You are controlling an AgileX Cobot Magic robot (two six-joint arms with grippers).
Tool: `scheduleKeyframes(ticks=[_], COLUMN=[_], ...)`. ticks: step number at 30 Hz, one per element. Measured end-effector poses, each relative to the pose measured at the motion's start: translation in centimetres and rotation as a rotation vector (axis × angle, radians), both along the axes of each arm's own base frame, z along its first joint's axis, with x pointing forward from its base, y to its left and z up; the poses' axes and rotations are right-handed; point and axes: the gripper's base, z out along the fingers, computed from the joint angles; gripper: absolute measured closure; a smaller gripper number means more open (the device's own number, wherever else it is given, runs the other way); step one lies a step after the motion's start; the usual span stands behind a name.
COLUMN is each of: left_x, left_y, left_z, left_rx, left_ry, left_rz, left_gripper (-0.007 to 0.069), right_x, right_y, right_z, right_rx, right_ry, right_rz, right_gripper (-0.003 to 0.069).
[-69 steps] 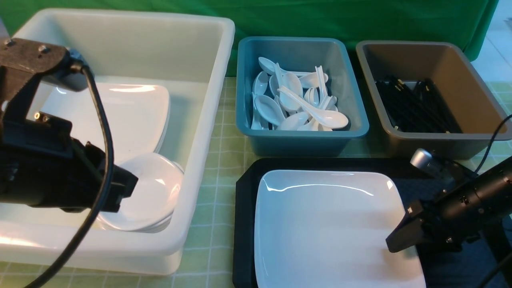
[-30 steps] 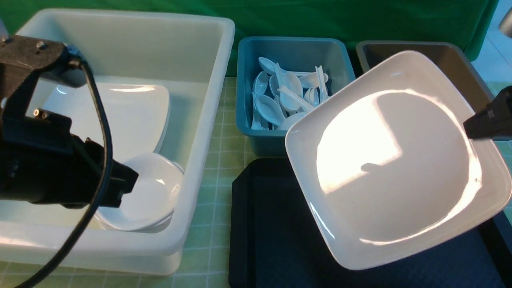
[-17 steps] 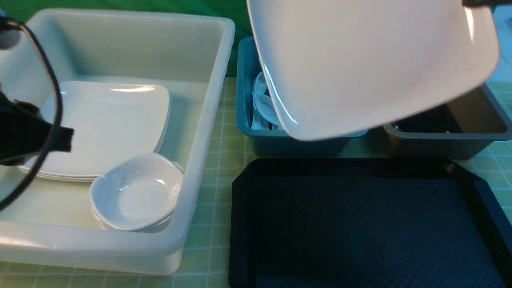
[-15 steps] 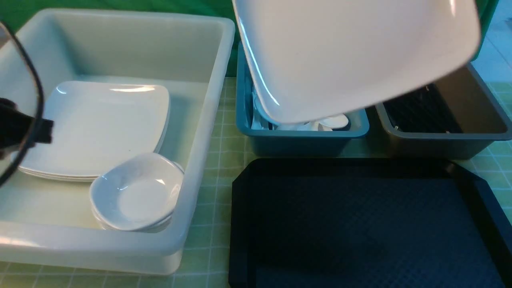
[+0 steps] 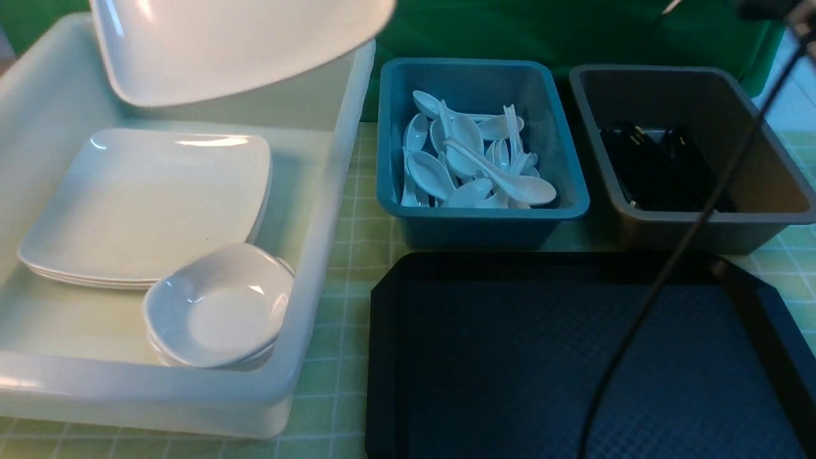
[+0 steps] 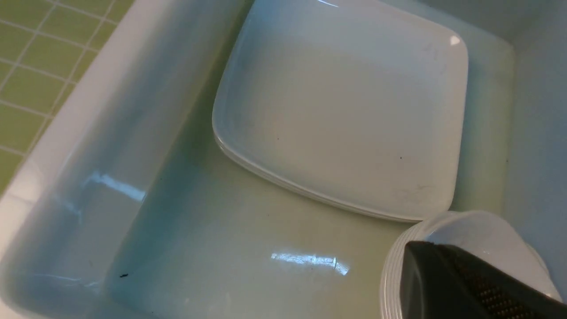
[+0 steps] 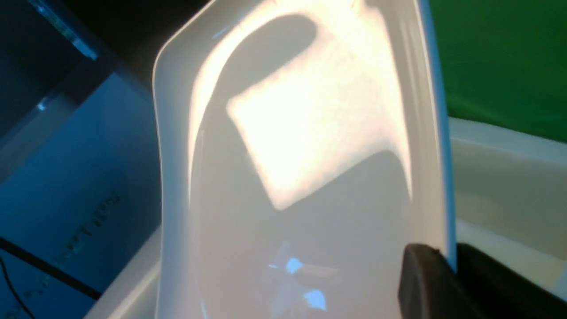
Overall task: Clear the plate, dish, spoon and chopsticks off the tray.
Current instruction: Use the right arm to put the plate into the large storage box on the left
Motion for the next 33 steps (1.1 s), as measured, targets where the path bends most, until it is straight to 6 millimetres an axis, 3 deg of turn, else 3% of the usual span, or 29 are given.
scheduleKeyframes(ticks=[1,2,6,14,21,24,31,33], left_x=[0.0,0.0,-0.3,-0.9,-1.0,-1.0,-0.9,-0.9], left_y=[0.0,0.0,0.0,-0.1,-0.1,-0.1,0.0,0.0], left_z=[0.0,0.0,0.1,0.6,0.5,0.5,0.6,0.6], left_rx=[0.000,0.000,0.010,0.025,0.026,0.025,0.028,0.029], left_ry=[0.000,0.005,0.006,-0.019,-0.012,-0.011,-0.022,-0.024], left_rz=[0.000,0.000,0.003,0.010,0.010,0.010,0.013,0.013], left_gripper=[0.0641,0.0641,0.0641,0.0641,0.0641,0.0641,0.0641,0.0641], right_x=[0.1,0.5,0.9,0.2,0.7,0.8,1.0,0.9], right_y=[0.5,2.3,5.6,10.0,11.0,11.0,10.9,11.0], right_z=[-0.5,-2.3,-6.5,-11.6,-14.5,-14.5,-14.4,-14.4], right_rx=[0.002,0.026,0.016,0.012,0.024,0.032,0.072,0.075], right_ry=[0.005,0.029,0.072,0.094,0.121,0.119,0.131,0.135], right_rz=[0.003,-0.003,-0.006,-0.024,-0.056,-0.063,-0.085,-0.084], right_gripper=[0.0635,0.0635,0.0634,0.0631,0.0626,0.0603,0.0401,0.0379])
